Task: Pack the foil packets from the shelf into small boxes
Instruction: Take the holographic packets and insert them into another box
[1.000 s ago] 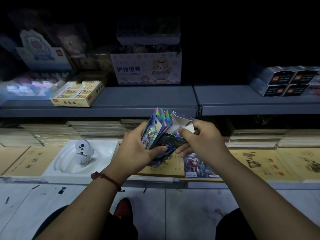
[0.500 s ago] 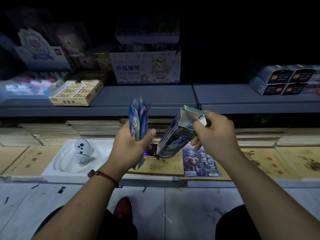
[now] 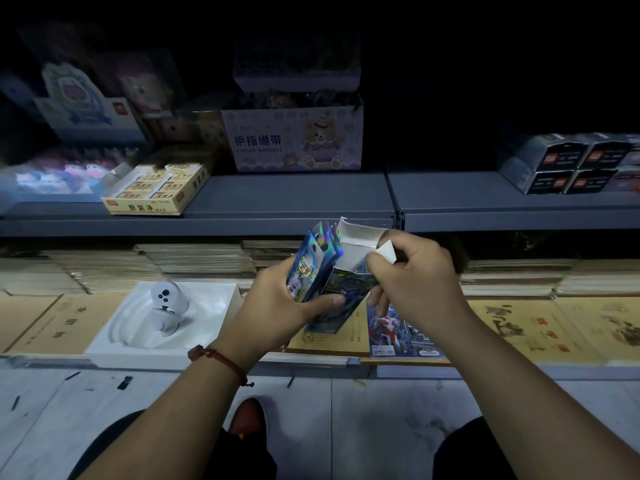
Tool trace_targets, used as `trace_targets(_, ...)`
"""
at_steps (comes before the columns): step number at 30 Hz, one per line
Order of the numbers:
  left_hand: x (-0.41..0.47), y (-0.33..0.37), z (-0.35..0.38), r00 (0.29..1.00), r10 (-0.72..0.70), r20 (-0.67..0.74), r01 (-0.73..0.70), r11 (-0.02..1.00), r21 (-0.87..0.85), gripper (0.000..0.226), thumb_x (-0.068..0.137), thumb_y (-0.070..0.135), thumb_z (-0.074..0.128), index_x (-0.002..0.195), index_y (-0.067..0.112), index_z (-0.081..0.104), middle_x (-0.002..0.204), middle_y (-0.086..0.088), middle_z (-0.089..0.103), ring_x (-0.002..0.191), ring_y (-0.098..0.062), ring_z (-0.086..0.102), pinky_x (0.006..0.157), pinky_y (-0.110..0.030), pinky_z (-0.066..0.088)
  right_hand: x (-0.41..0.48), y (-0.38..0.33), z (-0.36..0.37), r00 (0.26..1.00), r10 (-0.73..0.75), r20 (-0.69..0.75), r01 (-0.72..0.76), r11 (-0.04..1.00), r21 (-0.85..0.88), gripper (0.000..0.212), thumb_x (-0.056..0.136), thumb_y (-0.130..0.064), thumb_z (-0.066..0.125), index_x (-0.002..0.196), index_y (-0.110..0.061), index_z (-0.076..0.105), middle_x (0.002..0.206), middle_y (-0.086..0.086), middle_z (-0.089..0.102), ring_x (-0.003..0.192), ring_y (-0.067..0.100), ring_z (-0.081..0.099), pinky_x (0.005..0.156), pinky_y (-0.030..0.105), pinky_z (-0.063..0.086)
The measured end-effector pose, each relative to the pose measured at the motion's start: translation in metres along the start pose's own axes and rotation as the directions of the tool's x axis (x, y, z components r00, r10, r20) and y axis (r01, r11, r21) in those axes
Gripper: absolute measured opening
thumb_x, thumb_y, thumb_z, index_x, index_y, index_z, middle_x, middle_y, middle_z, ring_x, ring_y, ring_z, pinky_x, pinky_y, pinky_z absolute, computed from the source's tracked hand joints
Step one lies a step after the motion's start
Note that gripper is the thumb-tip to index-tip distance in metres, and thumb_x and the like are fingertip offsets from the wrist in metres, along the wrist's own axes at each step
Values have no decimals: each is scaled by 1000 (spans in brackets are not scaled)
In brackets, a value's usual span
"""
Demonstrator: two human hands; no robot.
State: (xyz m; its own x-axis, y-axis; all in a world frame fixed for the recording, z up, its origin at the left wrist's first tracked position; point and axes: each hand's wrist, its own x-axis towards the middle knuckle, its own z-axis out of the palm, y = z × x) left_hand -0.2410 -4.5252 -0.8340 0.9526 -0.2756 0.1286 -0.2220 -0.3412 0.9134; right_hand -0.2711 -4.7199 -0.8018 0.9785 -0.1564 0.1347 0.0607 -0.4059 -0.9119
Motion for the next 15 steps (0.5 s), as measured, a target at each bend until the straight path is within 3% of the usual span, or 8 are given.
trace_targets(5, 3, -1, 1, 993, 102, -57, -101, 995, 27, 50, 72, 25, 93, 104, 49, 61, 121, 3, 65, 106, -2, 66, 86, -13, 52, 0, 1, 2, 999, -10, -31, 12, 997, 70, 13, 100, -17, 63, 90, -11, 59, 68, 21, 67, 46, 28, 66, 43, 34, 53)
trace_targets(9, 4, -3, 4, 992, 81, -100, -71, 993, 96, 40, 74, 24, 92, 98, 42, 65, 105, 11, 73, 93, 2, 69, 77, -12, 52, 2, 4, 8, 936, -205, -284, 191, 979, -78, 17, 93, -26, 71, 94, -18, 56, 75, 6, 59, 59, 22, 54, 59, 39, 49)
trace_targets(12, 5, -4, 7, 987, 53, -151, -37, 993, 110, 35, 73, 22, 92, 89, 39, 65, 89, 16, 75, 82, 3, 69, 67, -10, 50, -1, 1, 12, 894, -320, -313, 326, 945, -34, 20, 90, -23, 74, 90, -16, 56, 68, -1, 50, 56, 12, 45, 58, 33, 44)
trace_targets(15, 6, -5, 7, 985, 59, -160, -38, 991, 129, 35, 72, 24, 92, 93, 35, 66, 90, 12, 74, 81, 0, 69, 67, -13, 51, -4, 0, 16, 874, -399, -276, 399, 915, -57, 19, 90, -25, 74, 83, -15, 59, 66, -3, 47, 55, 13, 44, 55, 29, 41)
